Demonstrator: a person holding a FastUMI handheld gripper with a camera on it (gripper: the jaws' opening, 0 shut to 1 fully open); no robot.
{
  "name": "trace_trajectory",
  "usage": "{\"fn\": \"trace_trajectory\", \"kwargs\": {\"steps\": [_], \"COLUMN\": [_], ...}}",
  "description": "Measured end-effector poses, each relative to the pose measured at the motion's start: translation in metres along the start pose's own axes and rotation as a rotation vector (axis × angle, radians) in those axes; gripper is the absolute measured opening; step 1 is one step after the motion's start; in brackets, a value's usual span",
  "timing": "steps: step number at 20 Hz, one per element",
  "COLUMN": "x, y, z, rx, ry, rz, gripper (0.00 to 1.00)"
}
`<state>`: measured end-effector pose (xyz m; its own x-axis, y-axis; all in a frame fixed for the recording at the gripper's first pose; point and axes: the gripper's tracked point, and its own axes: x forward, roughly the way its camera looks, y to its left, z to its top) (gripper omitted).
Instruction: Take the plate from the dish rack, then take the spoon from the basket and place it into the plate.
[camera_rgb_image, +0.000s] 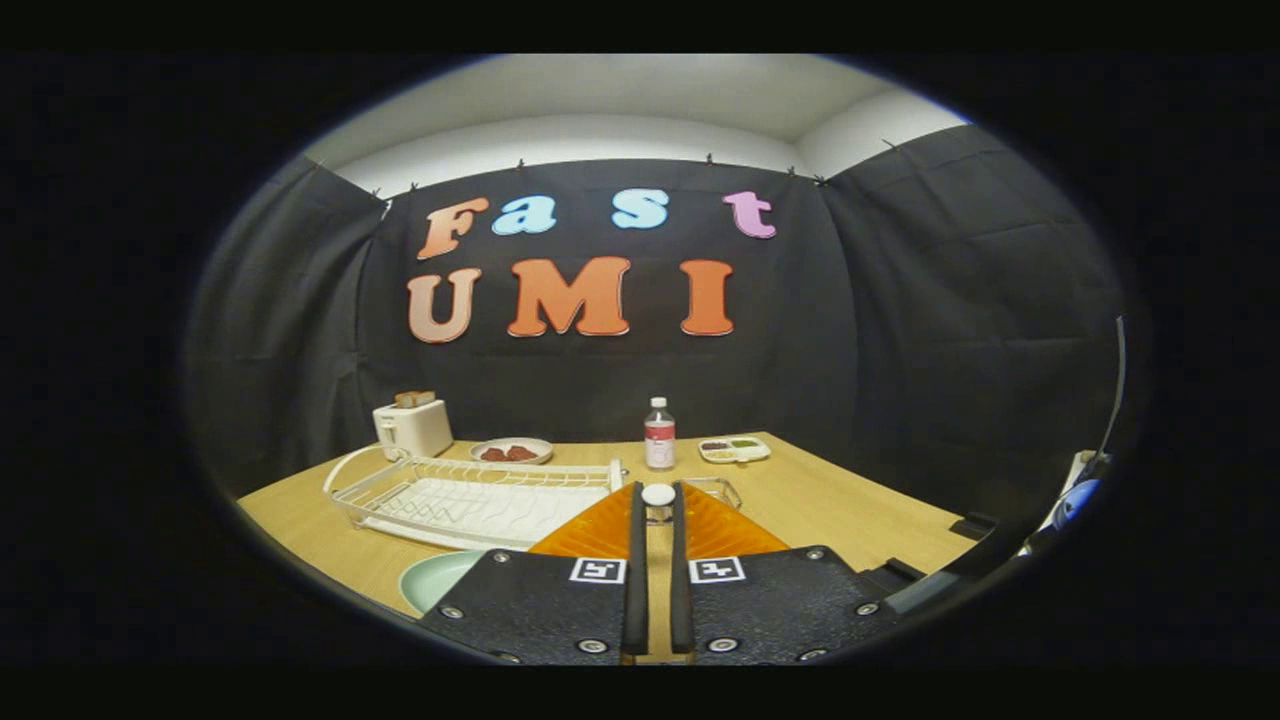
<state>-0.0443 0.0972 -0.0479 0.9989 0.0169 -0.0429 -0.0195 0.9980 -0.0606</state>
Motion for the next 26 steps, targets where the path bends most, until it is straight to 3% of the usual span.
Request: {"fn": "trace_trajectory", "kwargs": {"steps": [4, 12, 20, 26], "x": [-0.019, -0.052, -0.045, -0.029], "y": [0.016, 0.058, 0.111, 0.131], "z": [-0.005, -0.024, -0.053, -0.072], "rx": [-0.038, 0.006, 0.009, -0.007], "ry": [-0.013, 0.017, 0.06, 0.094], "rz": [0.014, 0.117, 0.24, 0.288], "gripper": [0.09, 0.08, 0.09, 0.09]}}
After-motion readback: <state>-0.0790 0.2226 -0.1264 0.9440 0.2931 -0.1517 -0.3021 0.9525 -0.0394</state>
